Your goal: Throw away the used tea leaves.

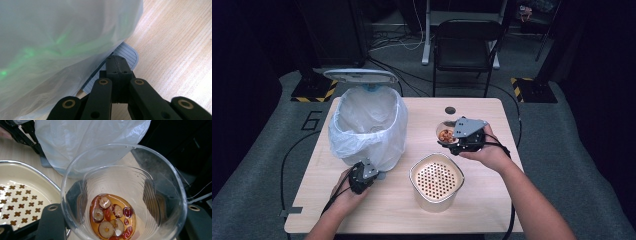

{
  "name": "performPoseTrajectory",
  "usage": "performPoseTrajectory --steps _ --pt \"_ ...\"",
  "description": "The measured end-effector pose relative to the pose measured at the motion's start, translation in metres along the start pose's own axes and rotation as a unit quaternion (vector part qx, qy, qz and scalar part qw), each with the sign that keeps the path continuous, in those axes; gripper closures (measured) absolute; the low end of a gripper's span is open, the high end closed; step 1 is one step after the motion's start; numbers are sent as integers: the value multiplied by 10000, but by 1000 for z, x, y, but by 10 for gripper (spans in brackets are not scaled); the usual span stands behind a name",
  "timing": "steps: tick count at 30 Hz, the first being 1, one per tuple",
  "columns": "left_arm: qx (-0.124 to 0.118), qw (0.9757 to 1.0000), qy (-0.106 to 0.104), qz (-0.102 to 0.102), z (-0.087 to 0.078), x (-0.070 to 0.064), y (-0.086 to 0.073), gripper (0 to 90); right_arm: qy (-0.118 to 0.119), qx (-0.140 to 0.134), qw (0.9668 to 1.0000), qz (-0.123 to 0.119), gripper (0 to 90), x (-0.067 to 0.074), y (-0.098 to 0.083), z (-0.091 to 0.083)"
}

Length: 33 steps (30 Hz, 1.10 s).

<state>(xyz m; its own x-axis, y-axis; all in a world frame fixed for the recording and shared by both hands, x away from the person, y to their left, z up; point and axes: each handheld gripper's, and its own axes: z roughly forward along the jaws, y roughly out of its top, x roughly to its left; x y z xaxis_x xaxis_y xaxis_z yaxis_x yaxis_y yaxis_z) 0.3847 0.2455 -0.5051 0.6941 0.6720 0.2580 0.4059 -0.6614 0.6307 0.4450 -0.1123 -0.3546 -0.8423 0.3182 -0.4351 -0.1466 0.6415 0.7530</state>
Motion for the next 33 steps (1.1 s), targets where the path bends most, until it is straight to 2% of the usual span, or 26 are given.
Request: performPoseTrajectory --steps 5,9,11,13,15,20,21,25,26,27,28,29,30,31,32,33 --pt "-1 10000 10 15 0 0 0 900 -23 -1 9995 -313 363 4 1 -1" --pt "-3 10000 7 3 0 0 0 900 -84 34 9963 -855 364 12 4 -2" --pt "-2 10000 7 14 0 0 0 900 -108 95 9921 -1247 364 20 5 -4" --pt "-1 10000 11 15 0 0 0 900 -114 158 9887 -1486 365 26 6 -4" --pt "48 10000 -28 11 -1 0 0 900 -249 186 9832 -1796 367 32 6 -5" --pt "-1 10000 10 13 0 0 0 900 -570 272 9705 -2326 370 47 3 -3" --pt "1 10000 11 17 0 0 0 900 -645 249 9662 -2483 370 49 3 -2" --pt "29 10000 11 24 0 0 0 900 -902 281 9549 -2815 373 61 2 1" --pt "7 10000 17 17 0 0 0 900 -1007 298 9452 -3091 374 65 2 2" --pt "7 10000 17 14 0 0 0 900 -1071 324 9408 -3201 376 68 2 2" --pt "6 10000 18 8 0 0 0 900 -1175 346 9337 -3364 378 72 2 3" --pt "47 10000 -29 15 -1 0 0 900 -1240 374 9291 -3465 380 75 2 4" --pt "42 10000 -26 4 -1 0 0 900 -1395 405 9206 -3625 381 78 2 5" --pt "9 10000 5 4 0 -1 0 900 -1468 397 9138 -3766 382 81 2 6" --pt "18 10000 -6 3 0 -1 0 900 -1525 403 9090 -3858 382 83 2 7" --pt "8 10000 7 -2 0 -1 0 900 -1609 442 9023 -3974 384 85 2 8"
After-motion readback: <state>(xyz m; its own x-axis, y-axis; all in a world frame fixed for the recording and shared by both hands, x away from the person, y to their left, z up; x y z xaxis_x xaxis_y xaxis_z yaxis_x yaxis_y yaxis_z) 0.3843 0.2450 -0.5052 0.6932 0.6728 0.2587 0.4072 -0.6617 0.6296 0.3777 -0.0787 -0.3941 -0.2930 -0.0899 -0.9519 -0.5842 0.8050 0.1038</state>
